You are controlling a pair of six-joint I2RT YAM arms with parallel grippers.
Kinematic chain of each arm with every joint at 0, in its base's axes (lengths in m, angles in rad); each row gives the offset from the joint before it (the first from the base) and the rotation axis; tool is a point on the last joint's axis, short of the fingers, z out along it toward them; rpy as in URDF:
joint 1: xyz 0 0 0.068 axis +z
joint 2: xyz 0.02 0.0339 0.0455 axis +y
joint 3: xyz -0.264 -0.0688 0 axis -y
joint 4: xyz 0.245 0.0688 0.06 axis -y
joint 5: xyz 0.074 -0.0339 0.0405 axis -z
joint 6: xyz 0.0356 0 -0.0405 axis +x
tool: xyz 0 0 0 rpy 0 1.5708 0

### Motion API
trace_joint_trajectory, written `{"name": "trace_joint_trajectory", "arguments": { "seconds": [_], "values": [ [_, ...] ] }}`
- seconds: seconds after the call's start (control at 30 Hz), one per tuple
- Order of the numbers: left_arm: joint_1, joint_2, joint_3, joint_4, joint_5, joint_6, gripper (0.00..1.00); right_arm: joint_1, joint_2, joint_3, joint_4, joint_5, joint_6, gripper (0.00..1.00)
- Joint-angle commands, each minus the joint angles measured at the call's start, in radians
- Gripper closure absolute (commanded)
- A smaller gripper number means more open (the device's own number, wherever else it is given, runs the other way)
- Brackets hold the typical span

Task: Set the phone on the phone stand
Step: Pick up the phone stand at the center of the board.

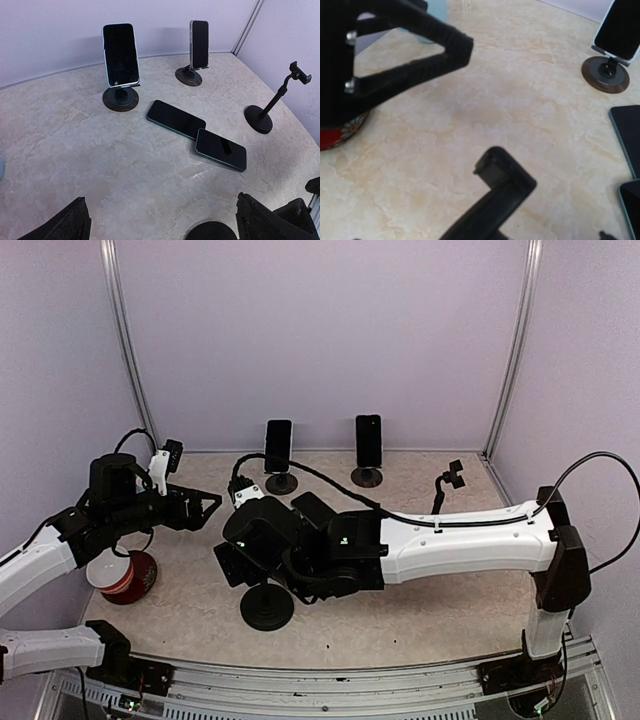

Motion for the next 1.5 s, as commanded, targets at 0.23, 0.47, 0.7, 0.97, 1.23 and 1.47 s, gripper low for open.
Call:
{"name": "trace_joint_trajectory", "arguments": {
  "seconds": [0.23,0.47,0.7,0.97,1.23,1.47],
  "values": [
    [0.007,-0.017,0.005,0.013,0.006,0.0,0.01,0.026,-0.068,-0.089,0.042,-0.013,0.005,0.0],
    [0.008,-0.019,0.005,0.013,0.006,0.002,0.01,0.028,-0.102,-0.132,0.006,-0.006,0.033,0.0],
    [0.01,-0.017,0.006,0.014,0.006,0.0,0.01,0.028,-0.142,-0.168,-0.02,0.009,0.058,0.0],
    [0.011,-0.017,0.005,0.014,0.005,0.001,0.01,0.031,-0.159,-0.203,-0.034,-0.018,0.084,0.0],
    [0.012,-0.02,0.006,0.013,0.0,0.001,0.01,0.045,-0.188,-0.24,-0.042,-0.02,0.131,0.14],
    [0.011,-0.025,0.005,0.013,0.001,0.0,0.01,0.052,-0.204,-0.271,-0.024,-0.023,0.142,0.32]
  ]
}}
